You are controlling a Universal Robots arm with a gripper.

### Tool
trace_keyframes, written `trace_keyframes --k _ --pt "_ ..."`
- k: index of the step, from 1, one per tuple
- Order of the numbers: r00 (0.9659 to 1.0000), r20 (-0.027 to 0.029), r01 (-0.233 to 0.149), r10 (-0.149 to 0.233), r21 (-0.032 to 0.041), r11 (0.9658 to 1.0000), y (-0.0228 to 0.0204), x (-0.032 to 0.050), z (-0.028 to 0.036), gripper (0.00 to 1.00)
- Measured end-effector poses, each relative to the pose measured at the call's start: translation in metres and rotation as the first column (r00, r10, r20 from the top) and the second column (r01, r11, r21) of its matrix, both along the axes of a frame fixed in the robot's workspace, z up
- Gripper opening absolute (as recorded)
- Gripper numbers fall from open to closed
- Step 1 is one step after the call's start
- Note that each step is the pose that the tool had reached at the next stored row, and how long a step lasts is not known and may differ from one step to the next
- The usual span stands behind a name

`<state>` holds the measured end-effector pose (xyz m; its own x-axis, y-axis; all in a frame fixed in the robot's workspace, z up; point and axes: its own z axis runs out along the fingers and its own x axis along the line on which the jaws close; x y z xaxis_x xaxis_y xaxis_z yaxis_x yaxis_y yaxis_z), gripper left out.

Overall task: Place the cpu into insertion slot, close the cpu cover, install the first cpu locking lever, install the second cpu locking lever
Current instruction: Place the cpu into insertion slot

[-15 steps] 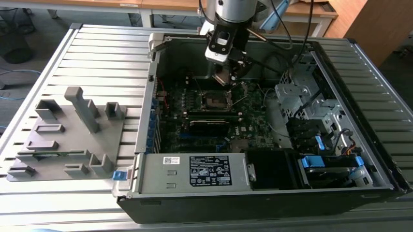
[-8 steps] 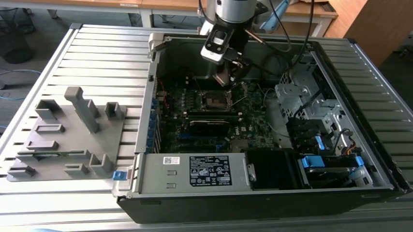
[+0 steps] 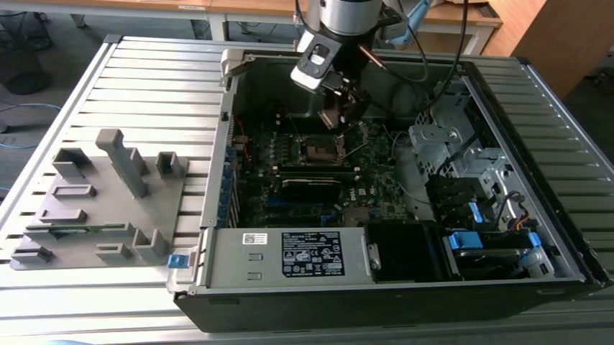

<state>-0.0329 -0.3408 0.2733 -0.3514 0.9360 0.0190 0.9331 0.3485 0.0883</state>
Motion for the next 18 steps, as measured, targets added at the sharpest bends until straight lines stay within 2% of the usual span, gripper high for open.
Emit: trace_keyframes --k 3,7,10,14,15,18 --pt "0.9985 0.0000 0.054 -0.054 0.0001 0.9985 0.0000 0.0000 -0.0008 0.54" --pt "0.9919 0.0000 0.127 -0.127 0.0000 0.9919 0.0000 0.0000 -0.0018 0.54" --pt "0.9833 0.0000 0.182 -0.182 0.0001 0.9833 0.0000 0.0000 -0.0026 0.54" --pt "0.9679 0.0000 0.251 -0.251 0.0000 0.9679 0.0000 0.0000 -0.0034 0.54" --pt "0.9667 0.0000 0.256 -0.256 0.0003 0.9667 0.0000 0.0000 -0.0034 0.54" --pt "0.9666 0.0000 0.256 -0.256 0.0000 0.9666 0.0000 0.0000 -0.0034 0.54"
